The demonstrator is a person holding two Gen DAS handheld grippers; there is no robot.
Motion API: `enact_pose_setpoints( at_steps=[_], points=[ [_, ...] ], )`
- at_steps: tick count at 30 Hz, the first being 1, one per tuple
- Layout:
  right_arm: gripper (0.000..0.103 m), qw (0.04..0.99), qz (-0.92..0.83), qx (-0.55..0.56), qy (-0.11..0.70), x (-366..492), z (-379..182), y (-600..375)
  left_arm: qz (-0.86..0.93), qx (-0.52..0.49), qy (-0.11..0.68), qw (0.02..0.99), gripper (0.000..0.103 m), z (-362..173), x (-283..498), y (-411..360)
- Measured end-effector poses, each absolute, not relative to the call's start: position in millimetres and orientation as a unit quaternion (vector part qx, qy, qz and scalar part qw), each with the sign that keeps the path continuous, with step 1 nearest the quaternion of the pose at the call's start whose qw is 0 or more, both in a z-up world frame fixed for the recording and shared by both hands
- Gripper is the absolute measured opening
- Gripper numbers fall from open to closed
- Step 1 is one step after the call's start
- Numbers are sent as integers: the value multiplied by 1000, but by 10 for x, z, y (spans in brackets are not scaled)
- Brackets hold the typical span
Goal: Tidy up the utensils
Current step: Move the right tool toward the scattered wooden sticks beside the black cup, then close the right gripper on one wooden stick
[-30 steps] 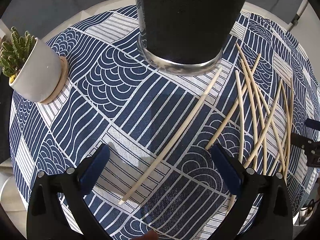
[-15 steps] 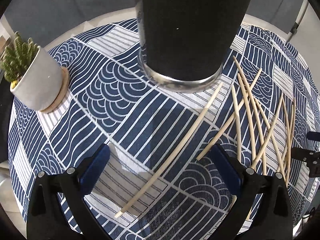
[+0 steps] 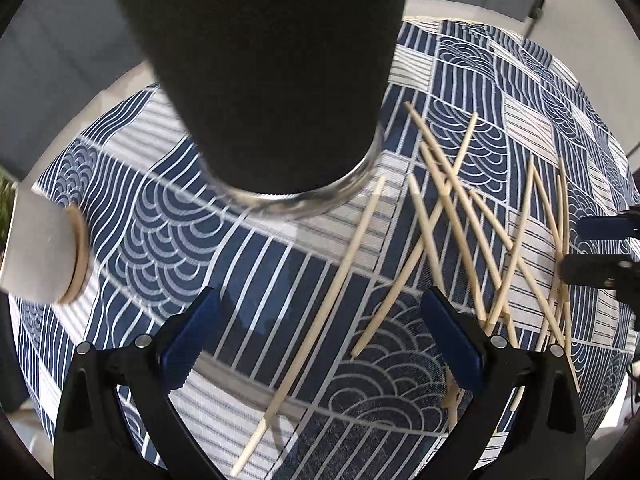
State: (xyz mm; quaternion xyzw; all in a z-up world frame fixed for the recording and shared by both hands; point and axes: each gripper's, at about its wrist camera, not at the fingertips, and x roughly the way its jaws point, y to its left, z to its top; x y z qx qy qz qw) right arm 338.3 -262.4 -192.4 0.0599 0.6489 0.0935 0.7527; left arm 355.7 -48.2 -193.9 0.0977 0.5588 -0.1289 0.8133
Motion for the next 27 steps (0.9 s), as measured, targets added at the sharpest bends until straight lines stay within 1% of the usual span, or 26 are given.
enact_pose_setpoints(
  at_steps=[3, 5, 6, 7, 10, 13, 16, 19, 21, 22, 24, 26, 27],
  points=[
    [58, 750, 87, 50, 654, 3418, -1970, -2600, -142, 104, 554, 814, 96, -1949, 3597, -559],
    [57, 751, 85, 38, 654, 3413, -1978, -2572, -142, 103, 554, 814, 89, -1941, 3579, -562],
    [56, 751, 84, 32, 654, 3409, -1964, -2550, -141, 98, 556, 813, 82, -1935, 3568, -549],
    [56, 751, 82, 22, 654, 3406, -1965, -2525, -143, 88, 559, 812, 80, -1922, 3566, -516],
    [56, 751, 78, 11, 655, 3399, -1975, -2442, -154, 59, 559, 813, 80, -1871, 3556, -435],
    [54, 750, 75, 12, 657, 3416, -1997, -2349, -152, 66, 553, 817, 80, -1829, 3545, -404],
    [45, 748, 72, 5, 659, 3438, -2018, -2277, -130, 102, 553, 816, 80, -1847, 3584, -417],
    [45, 746, 80, -12, 661, 3476, -2004, -2180, -129, 118, 565, 806, 80, -1932, 3637, -484],
    [40, 748, 71, -28, 659, 3470, -2009, -2127, -131, 133, 562, 806, 81, -1966, 3645, -522],
    [34, 749, 64, -34, 658, 3465, -2010, -2112, -132, 126, 566, 804, 81, -1978, 3664, -522],
    [32, 754, 56, -45, 653, 3442, -2006, -2075, -135, 108, 572, 802, 77, -1998, 3692, -523],
    [26, 756, 55, -46, 651, 3429, -2005, -2076, -137, 106, 564, 807, 74, -2005, 3673, -529],
    [25, 757, 54, -44, 650, 3425, -2001, -2089, -142, 105, 561, 809, 68, -1980, 3620, -438]
  ],
)
